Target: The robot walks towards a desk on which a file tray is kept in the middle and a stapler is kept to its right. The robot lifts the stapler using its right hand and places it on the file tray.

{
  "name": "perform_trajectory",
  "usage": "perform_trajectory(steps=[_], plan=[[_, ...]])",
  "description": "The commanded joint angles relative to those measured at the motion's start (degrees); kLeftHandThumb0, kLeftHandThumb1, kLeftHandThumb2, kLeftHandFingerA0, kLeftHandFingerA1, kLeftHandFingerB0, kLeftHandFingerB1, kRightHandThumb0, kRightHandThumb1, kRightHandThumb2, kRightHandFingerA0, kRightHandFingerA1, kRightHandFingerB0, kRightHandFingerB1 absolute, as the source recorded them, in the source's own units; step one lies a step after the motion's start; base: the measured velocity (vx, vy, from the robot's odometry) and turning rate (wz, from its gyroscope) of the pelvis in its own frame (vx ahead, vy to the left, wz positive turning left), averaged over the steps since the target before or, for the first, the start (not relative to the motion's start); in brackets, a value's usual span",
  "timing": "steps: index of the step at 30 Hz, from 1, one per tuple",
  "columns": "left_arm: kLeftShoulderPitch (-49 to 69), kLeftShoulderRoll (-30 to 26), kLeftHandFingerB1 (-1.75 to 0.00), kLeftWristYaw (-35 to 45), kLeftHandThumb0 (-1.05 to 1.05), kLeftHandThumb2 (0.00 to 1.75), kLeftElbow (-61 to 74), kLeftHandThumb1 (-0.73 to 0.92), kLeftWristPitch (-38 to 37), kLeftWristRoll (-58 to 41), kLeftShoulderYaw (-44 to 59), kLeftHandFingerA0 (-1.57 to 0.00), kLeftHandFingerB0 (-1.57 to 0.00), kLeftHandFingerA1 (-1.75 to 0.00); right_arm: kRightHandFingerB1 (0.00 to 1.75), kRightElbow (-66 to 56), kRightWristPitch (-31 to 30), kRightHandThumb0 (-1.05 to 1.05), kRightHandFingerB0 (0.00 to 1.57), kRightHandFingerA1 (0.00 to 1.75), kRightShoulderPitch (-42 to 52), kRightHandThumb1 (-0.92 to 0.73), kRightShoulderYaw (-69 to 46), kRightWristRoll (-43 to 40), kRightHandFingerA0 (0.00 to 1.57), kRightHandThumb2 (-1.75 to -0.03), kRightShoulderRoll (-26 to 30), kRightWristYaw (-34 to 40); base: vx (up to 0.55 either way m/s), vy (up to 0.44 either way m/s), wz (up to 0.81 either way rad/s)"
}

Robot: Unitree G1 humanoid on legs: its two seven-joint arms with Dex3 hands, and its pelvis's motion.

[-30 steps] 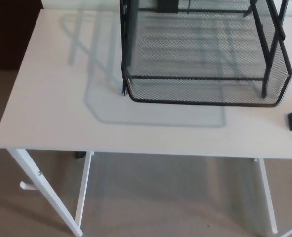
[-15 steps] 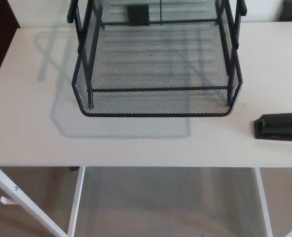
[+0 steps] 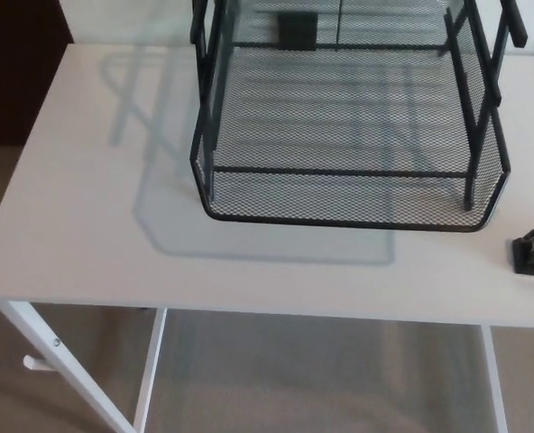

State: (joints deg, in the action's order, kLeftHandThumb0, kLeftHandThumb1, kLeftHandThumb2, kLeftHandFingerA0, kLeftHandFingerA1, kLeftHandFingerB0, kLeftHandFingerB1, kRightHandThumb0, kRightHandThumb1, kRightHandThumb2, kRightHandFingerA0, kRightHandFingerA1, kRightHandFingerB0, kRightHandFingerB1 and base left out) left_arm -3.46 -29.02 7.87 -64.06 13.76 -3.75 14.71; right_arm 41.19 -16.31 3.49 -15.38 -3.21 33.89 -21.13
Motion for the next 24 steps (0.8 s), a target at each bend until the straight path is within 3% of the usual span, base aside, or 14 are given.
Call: perform_trajectory(steps=[1, 2, 3, 7, 9, 12, 13, 14, 15, 16, 17, 19, 22, 24], plan=[[0.67, -0.69, -0.37, 0.66, -0.68, 0.66, 0.29, 0.84, -0.77, -0.84, 0.82, -0.27, -0.18, -0.58, 0.25, 2.48, -1.09, -0.42, 0.09, 0.38, -1.32, -0.61, -2.93, -2.17, 0.06, -0.59, -0.55, 2.56, 0.0, 0.0, 0.0], [0.55, -0.66, -0.48, 0.38, -0.68, 1.0, 0.3, 0.68, -0.57, -0.65, 0.7, -0.26, -0.15, -0.6, 0.24, 3.04, -0.59, -0.45, 0.1, 0.36, -1.38, -0.62, -2.26, -1.4, 0.05, -0.6, -0.21, 2.18, 0.0, 0.0, 0.0], [0.46, -0.62, -0.48, 0.2, -0.69, 1.0, 0.47, 0.68, -0.2, -0.75, 0.83, -0.28, -0.14, -0.63, 0.29, 3.0, -0.35, -0.49, 0.09, 0.36, -1.25, -0.58, -2.02, -1.17, 0.05, -0.68, -0.18, 1.91, 0.0, 0.0, 0.0], [0.41, -0.82, -0.47, 0.31, -0.67, 1.01, 0.81, 0.69, -0.08, -0.67, 0.82, -0.24, -0.11, -0.59, 0.27, 1.64, -1.49, -0.42, 0.11, 0.37, -1.14, -0.57, -2.42, -2.29, 0.05, -0.59, -0.97, 1.53, 0.0, 0.0, 0.0], [0.99, -0.85, -0.47, 0.32, -0.66, 0.99, 0.93, 0.69, -0.81, -1.89, 2.24, -0.24, -0.08, -0.6, 0.29, 0.97, -2.32, -0.46, 0.08, 0.32, -0.91, -0.55, -2.92, -3.1, 0.05, -0.67, -1.5, 1.27, 0.0, 0.0, 0.0], [0.83, -0.82, -0.49, -1.13, -0.67, 1.0, 1.76, 0.69, -2.54, -3.04, 4.6, -0.25, -0.12, -0.6, 0.23, 0.19, -4.15, -0.4, 0.08, 0.39, -1.71, -0.59, -2.82, -2.11, 0.05, -0.61, -0.08, 2.7, 0.0, 0.0, 0.0], [0.54, -1.67, -0.37, -0.67, -0.66, 0.66, 2.55, 0.9, -3.45, -3.11, 5.17, -0.28, -0.12, -0.6, 0.5, -1.42, -12.66, -0.27, 0.0, 0.52, -3.78, -0.58, -7.63, -5.11, 0.03, -1.03, 0.61, 6.77, 0.0, 0.0, 0.0], [0.53, -1.72, -0.37, -0.6, -0.66, 0.66, 2.7, 0.9, -3.51, -3.03, 5.34, -0.28, -0.12, -0.6, 0.5, -1.79, -13.81, -0.27, 0.0, 0.52, -3.99, -0.58, -8.3, -5.31, 0.03, -1.03, 0.6, 7.22, 0.0, 0.0, 0.0], [0.35, -2.8, -0.46, 0.26, -0.69, 1.04, 3.01, 0.71, -2.89, -3.77, 6.31, -0.25, -0.05, -0.62, 0.23, -3.52, -16.22, -0.35, 0.01, 0.3, -4.92, -0.63, -13.45, -8.62, 0.0, -0.59, 0.84, 9.21, 0.0, 0.0, 0.0], [0.29, -3.51, -0.45, 1.62, -0.68, 1.04, 3.13, 0.71, -3.83, -4.42, 7.18, -0.24, -0.05, -0.63, 0.21, -4.23, -19.96, -0.45, 0.0, 0.42, -6.66, -0.63, -16.06, -8.72, 0.15, -0.59, 2.04, 12.19, 0.0, 0.0, 0.0], [0.11, -4.13, -0.45, 2.07, -0.68, 1.04, 2.99, 0.72, -4.77, -4.42, 7.5, -0.25, -0.05, -0.63, 0.13, -4.14, -18.54, -0.43, 0.0, 0.34, -7.85, -0.64, -17.27, -8.58, 0.0, -0.6, 2.87, 12.89, 0.0, 0.0, 0.0], [-0.55, -5.15, -0.43, 2.37, -0.7, 1.07, 2.53, 0.71, -4.91, -4.79, 8.46, -0.23, -0.04, -0.62, 0.03, -0.99, -15.76, -0.47, 0.0, 0.18, -12.67, -0.54, -19.78, -8.62, 0.0, -0.7, 4.79, 15.25, 0.0, 0.0, 0.0], [-1.88, -5.33, -0.43, 2.02, -0.7, 1.06, 1.9, 0.71, -4.26, -5.29, 9.77, -0.23, -0.04, -0.61, 0.0, 1.27, -10.79, -0.6, 0.0, 0.32, -16.98, -0.47, -22.31, -8.98, 0.0, -0.77, 6.45, 15.58, 0.0, 0.0, 0.0], [-2.87, -5.04, -0.42, 1.27, -0.69, 1.06, 1.05, 0.71, -4.34, -4.94, 10.04, -0.25, -0.04, -0.62, 0.09, 4.11, -13.02, -0.57, 0.0, 0.34, -22.7, -0.42, -25.04, -10.21, 0.0, -0.76, 8.27, 17.71, 0.0, 0.0, 0.0]])
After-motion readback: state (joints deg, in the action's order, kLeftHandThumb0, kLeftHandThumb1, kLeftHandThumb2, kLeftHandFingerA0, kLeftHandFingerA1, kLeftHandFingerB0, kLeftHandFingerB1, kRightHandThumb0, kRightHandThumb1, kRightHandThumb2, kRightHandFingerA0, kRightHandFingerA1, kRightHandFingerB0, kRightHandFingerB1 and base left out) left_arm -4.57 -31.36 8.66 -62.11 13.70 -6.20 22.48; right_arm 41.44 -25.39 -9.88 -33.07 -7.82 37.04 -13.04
